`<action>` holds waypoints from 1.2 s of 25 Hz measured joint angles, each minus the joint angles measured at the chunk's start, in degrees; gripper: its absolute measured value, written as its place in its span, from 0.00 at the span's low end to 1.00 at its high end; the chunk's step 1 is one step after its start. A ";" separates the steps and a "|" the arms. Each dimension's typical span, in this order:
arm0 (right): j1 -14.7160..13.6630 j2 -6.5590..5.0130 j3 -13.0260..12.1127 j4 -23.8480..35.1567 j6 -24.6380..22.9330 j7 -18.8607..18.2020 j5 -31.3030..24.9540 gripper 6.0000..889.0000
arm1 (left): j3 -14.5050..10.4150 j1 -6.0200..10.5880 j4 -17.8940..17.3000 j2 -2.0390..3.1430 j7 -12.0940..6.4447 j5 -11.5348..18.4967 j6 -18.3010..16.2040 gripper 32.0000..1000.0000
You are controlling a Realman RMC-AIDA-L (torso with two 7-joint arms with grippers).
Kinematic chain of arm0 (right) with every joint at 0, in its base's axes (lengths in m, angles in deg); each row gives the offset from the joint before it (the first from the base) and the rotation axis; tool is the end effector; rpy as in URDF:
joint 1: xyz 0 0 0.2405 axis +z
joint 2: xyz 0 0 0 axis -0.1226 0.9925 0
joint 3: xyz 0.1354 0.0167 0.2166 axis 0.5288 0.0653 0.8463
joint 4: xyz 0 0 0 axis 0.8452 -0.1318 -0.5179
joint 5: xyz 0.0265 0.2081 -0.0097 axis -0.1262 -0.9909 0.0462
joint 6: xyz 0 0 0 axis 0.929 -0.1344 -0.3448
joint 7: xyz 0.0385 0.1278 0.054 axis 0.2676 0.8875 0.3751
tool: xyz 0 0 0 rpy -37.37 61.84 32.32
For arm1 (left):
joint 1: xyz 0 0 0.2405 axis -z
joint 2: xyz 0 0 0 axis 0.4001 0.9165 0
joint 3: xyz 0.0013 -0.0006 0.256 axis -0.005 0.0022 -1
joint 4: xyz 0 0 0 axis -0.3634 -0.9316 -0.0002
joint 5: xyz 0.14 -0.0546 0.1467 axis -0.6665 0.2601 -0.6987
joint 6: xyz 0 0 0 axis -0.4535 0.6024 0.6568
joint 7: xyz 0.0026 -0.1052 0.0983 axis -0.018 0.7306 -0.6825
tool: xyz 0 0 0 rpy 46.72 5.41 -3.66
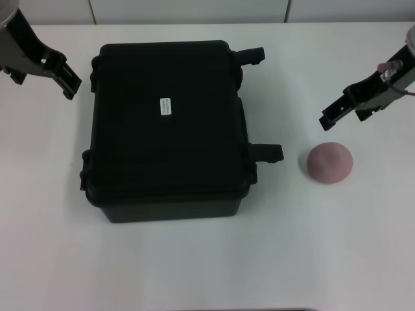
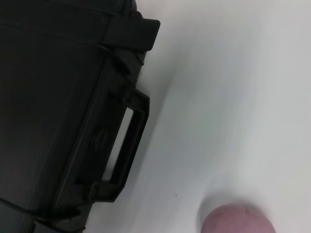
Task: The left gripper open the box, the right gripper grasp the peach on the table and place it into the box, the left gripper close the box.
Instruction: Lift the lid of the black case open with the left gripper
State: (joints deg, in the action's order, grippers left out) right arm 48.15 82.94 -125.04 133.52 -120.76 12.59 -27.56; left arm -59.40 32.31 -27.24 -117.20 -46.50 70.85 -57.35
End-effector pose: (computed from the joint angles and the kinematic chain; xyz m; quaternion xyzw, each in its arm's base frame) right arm 0.1970 0.4083 0.0397 -0.8148 0.5293 -0.1738 0.1605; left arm -0.1384 0.4081 0.0858 -0.7719 -0.4850 0.2482 0.3276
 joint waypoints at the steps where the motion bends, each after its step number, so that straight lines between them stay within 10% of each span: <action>1: 0.00 0.00 0.00 0.03 0.00 0.00 0.00 0.95 | 0.04 -0.04 0.00 0.00 -0.04 0.00 0.00 0.90; 6: 0.00 0.00 0.04 0.06 0.00 -0.06 0.00 0.95 | -0.03 -0.23 -0.84 0.00 -1.05 -0.11 0.19 0.90; 13: -0.31 -0.08 0.09 0.09 0.59 -0.62 -1.40 0.95 | -0.40 -3.40 -10.60 -0.26 -8.83 1.30 0.95 0.89; 20: -1.21 -0.35 0.09 -0.12 1.90 -2.42 -2.21 0.95 | -1.41 -8.38 -16.36 -0.42 -17.53 15.02 0.94 0.88; 30: -2.87 -0.75 0.18 -0.25 2.02 -3.06 -4.35 0.95 | -22.35 -14.24 -23.59 -0.44 -21.63 21.35 4.93 0.87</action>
State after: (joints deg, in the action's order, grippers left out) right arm 45.28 82.19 -124.86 133.27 -118.74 9.53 -31.91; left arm -81.75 18.07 -50.83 -117.64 -68.13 92.20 -52.41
